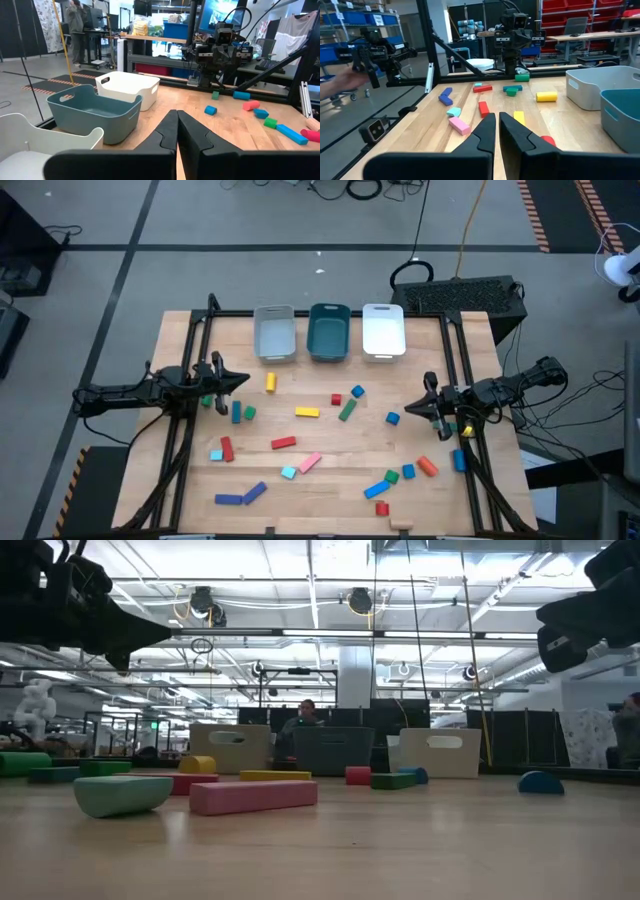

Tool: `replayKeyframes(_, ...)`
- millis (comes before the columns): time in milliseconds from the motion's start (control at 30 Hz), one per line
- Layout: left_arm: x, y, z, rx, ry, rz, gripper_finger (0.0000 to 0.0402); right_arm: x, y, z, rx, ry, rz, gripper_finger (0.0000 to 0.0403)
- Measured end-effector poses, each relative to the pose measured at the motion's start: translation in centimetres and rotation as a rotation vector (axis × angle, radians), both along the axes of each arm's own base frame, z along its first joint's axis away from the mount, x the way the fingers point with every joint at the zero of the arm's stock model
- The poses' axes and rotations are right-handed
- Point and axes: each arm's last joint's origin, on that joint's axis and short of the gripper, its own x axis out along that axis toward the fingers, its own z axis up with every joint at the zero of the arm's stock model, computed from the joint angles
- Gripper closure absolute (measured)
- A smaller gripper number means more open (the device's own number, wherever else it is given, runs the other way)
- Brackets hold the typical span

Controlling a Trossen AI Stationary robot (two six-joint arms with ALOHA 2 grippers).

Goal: Sort blocks by size
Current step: Put the green cylinder block into the gray bin

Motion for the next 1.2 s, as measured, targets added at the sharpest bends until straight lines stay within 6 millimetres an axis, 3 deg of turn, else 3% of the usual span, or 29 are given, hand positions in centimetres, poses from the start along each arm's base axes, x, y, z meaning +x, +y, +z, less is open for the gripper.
replayKeyframes(233,0.0,0.0,0.0,-0.005,-0.001,0.0,0.0391,0.0,0.0,0.0,-0.002,0.0,0.01,0.0394)
replayKeyframes(533,0.0,0.0,0.1,-0.004,-0.009,0.0,0.0391,0.0,-0.3,0.3,-0.043,-0.037,-0.102,0.0394)
replayKeyframes(767,0.0,0.1,0.1,0.074,0.008,0.026,0.0391,0.0,-0.6,0.3,0.04,-0.031,-0.216,0.0389)
replayKeyframes(1000,0.0,0.1,-0.1,0.07,0.028,0.033,0.0384,0.1,-0.9,0.3,0.05,-0.027,-0.337,0.0341)
replayKeyframes(1200,0.0,0.2,-0.1,0.006,0.015,0.058,0.0321,0.4,-1.0,0.0,0.032,0.003,-0.38,0.0266)
